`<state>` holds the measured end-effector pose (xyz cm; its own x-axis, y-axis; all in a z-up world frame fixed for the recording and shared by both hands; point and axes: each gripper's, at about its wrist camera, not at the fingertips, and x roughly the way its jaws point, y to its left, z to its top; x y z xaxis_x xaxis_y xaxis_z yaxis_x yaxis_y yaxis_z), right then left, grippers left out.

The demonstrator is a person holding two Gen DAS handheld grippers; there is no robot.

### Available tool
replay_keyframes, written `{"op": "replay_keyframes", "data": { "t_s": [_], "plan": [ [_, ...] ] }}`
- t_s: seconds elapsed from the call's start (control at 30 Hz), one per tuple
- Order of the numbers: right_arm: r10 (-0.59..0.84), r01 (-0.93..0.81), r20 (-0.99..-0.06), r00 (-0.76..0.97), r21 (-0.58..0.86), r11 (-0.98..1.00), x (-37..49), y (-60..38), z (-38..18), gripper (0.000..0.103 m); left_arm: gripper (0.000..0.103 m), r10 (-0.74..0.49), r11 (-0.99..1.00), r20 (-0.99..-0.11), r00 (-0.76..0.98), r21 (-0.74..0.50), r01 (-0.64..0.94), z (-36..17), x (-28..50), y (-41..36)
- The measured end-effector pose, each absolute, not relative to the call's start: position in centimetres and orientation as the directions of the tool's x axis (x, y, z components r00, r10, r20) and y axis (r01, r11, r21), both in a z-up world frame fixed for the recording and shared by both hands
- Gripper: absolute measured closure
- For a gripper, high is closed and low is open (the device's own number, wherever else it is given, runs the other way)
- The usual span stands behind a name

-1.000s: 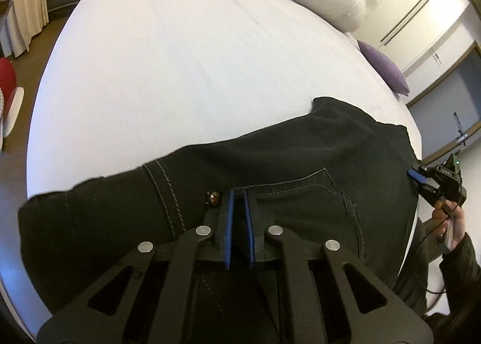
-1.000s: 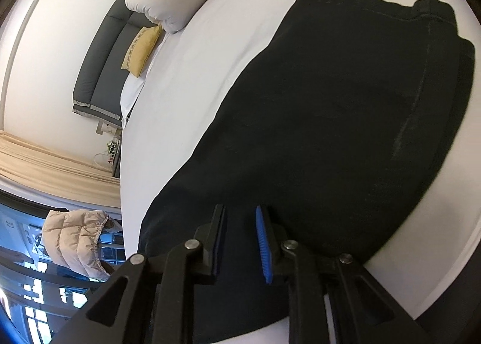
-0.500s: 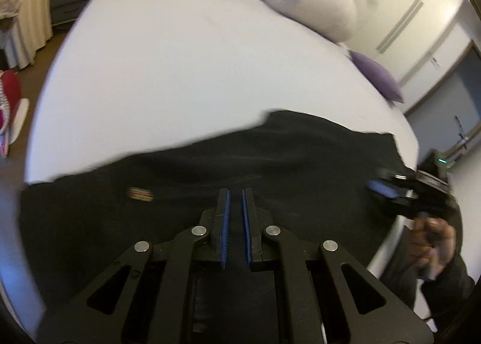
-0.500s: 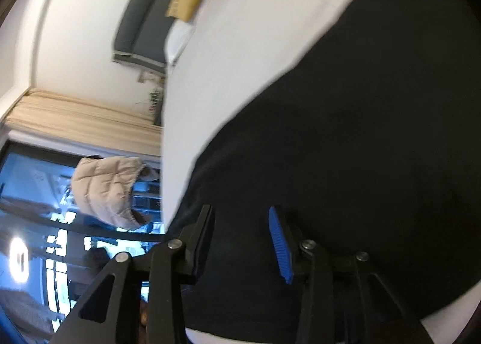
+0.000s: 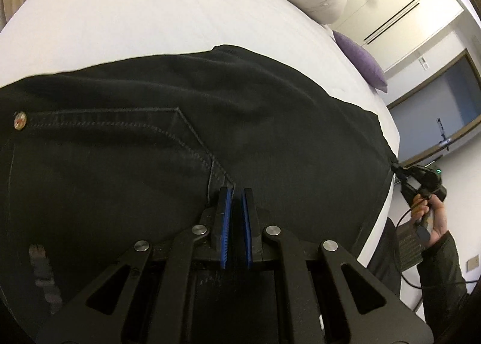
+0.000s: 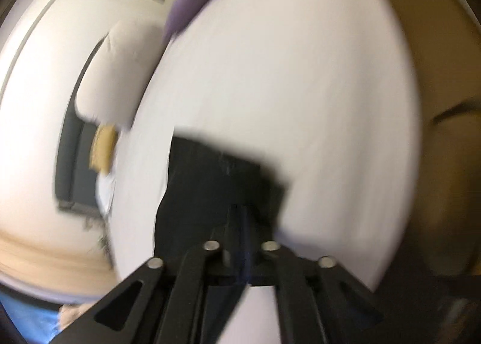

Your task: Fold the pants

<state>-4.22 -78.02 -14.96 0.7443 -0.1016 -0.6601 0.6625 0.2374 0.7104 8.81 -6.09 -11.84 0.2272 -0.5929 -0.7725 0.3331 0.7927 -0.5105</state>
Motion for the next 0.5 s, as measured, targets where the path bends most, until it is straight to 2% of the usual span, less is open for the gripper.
{"op": "replay_keyframes", "data": {
  "t_s": [0.03, 0.07, 0.1, 0.2, 0.33, 0.5],
  "plan": [
    [-0.116, 0.653, -0.646, 0.754, 0.720, 0.236, -5.0, -78.2, -14.5, 0.050, 0.096, -0.599, 0.791, -0.767, 0.229, -0.521, 0.321, -12.0, 8.7, -5.9],
    [-0.124, 0.635, -0.625, 0.771, 0.739, 0.224, -5.9, -78.2, -14.1, 0.039, 0.096, -0.602, 0.789, -0.764, 0.230, -0.527, 0.315, -12.2, 8.5, -6.3],
    [-0.126, 0.606, -0.593, 0.795, 0.767, 0.211, -6.7, -78.1, -13.9, 0.034, 0.096, -0.606, 0.788, -0.761, 0.232, -0.532, 0.311, -12.5, 8.5, -6.4],
    [-0.055, 0.527, -0.528, 0.847, 0.823, 0.213, -7.1, -77.7, -14.2, 0.036, 0.096, -0.604, 0.789, -0.762, 0.233, -0.531, 0.311, -12.6, 8.2, -6.5],
    [0.021, 0.472, -0.482, 0.876, 0.864, 0.173, -6.3, -77.6, -15.4, 0.055, 0.096, -0.583, 0.799, -0.779, 0.231, -0.498, 0.338, -12.4, 7.5, -7.3],
    [0.076, 0.486, -0.505, 0.860, 0.856, 0.177, -3.9, -75.7, -15.1, 0.058, 0.096, -0.596, 0.792, -0.770, 0.229, -0.514, 0.331, -12.3, 7.3, -6.5]
  ]
}}
